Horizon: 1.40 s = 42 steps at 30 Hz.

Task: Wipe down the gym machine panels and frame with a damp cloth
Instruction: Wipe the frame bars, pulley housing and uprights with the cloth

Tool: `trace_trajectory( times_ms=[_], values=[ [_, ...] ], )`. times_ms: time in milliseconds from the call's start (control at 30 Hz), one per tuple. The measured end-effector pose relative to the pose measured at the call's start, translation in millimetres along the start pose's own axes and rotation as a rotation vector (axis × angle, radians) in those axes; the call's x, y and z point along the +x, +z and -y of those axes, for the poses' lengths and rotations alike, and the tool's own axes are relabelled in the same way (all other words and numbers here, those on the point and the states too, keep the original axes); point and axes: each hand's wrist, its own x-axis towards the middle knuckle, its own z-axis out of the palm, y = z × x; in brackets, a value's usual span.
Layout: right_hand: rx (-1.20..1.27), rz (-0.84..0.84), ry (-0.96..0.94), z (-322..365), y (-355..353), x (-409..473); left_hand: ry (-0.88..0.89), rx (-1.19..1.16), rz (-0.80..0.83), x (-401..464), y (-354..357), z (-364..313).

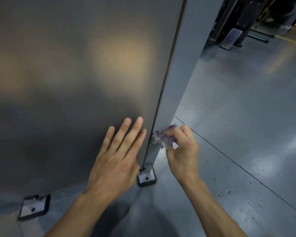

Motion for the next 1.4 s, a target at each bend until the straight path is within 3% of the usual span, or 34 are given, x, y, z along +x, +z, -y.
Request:
trace_trajectory(
  times_ms=[233,433,600,1000,1200,1400],
  values=[
    [-0.138,0.315,0.150,-32,32,-39,0.051,0.012,0.085,-10,-1,5],
    [-0.153,0.161,0.124,-22,26,-23,0.078,-0.014,0.104,-14,2,17],
    [-0.235,0.220,0.195,-39,44,-35,0.070,-0.029,0.115,-13,6,12],
    [-0.181,0.270,0.515,-73,99,-78,0.067,-0.045,0.147,-20,0,10],
    [-0.062,0.223,0.837,-98,127,-99,0.124,0.001,0.248,-34,14,14],
    [0.482,0.086,1.398,-116,143,-125,0.142,-0.024,0.298,-38,17,14]
  ],
)
